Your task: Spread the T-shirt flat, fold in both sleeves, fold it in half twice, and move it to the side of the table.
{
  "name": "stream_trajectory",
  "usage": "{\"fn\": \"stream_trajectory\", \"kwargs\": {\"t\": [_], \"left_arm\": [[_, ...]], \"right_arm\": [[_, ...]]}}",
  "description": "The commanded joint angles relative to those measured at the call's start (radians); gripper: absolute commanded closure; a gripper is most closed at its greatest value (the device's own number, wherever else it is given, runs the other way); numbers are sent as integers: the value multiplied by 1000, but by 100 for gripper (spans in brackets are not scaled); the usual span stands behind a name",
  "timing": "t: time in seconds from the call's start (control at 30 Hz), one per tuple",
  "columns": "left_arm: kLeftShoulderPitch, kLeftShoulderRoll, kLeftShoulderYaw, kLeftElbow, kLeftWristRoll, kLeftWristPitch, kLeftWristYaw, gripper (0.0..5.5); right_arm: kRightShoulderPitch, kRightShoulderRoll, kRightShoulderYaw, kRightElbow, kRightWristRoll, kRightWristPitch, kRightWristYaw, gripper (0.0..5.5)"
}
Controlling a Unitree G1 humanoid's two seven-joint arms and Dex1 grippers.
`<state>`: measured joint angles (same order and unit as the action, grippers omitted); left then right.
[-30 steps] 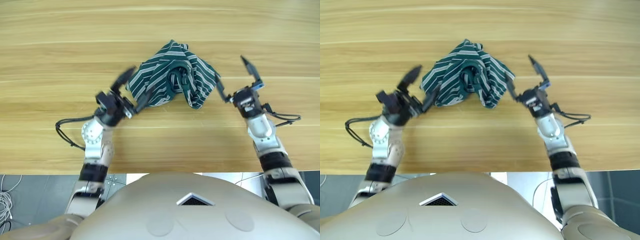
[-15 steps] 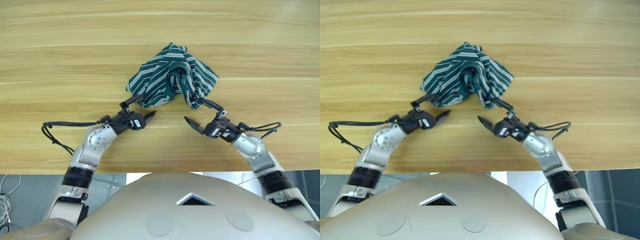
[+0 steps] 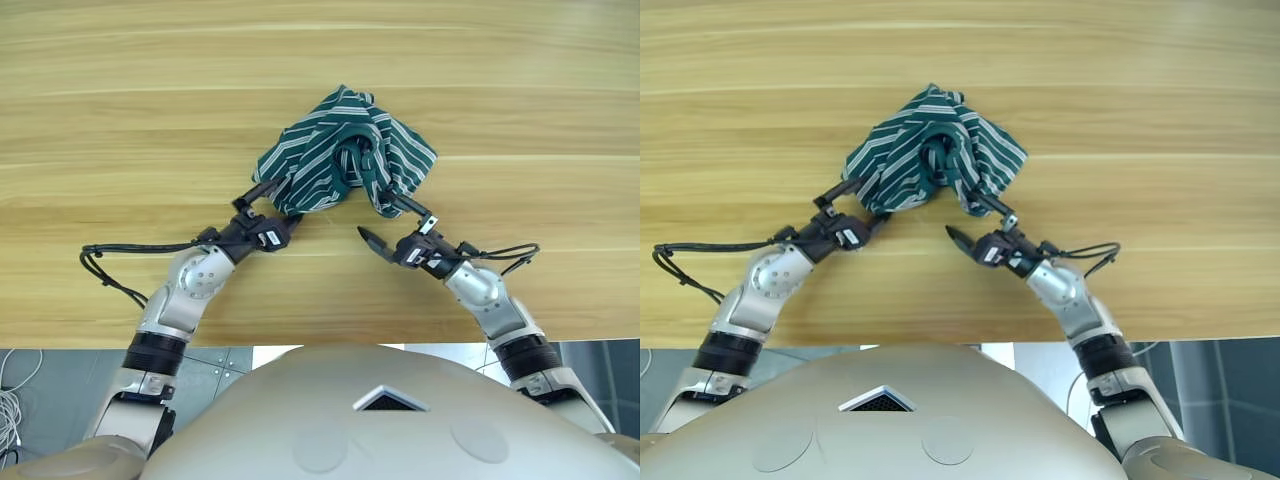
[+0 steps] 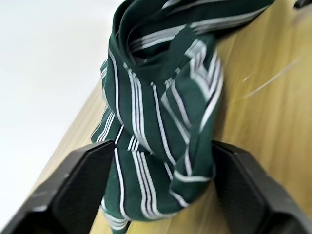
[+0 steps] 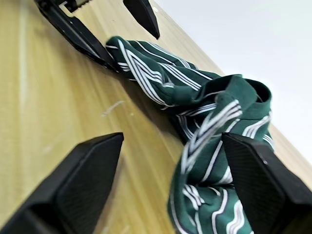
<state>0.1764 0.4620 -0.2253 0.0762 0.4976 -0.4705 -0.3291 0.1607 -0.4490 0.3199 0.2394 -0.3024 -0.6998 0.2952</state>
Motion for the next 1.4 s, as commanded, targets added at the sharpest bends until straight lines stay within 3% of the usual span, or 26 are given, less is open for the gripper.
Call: {"fn": "stream_trajectory", "kwargs": {"t": [0.03, 0.2, 0.7, 0.9, 1.13, 1.3, 1.4], "left_arm": [[-8, 24, -9, 29, 24, 33, 12, 265], [-15, 41, -22, 38, 35, 36, 15, 348], [-10, 57, -58, 38, 34, 41, 37, 548], [-4, 58, -55, 34, 30, 43, 60, 550], [-32, 43, -9, 41, -13, 45, 115, 550], [-62, 22, 70, 67, -226, -92, 123, 550], [-62, 10, 102, 41, -516, -238, 30, 550]], "right_arm": [[-8, -5, -11, 30, -22, 16, -13, 172], [-13, 0, 2, 56, -43, 20, -24, 172], [-96, -4, -40, 204, -42, 38, -77, 441], [-100, -14, -47, 208, -49, 33, -93, 541], [-77, -28, -65, 165, -58, 17, -112, 548], [-86, -37, -171, 129, 69, -34, -135, 548], [-101, -32, -263, 50, 333, -50, -70, 548]]}}
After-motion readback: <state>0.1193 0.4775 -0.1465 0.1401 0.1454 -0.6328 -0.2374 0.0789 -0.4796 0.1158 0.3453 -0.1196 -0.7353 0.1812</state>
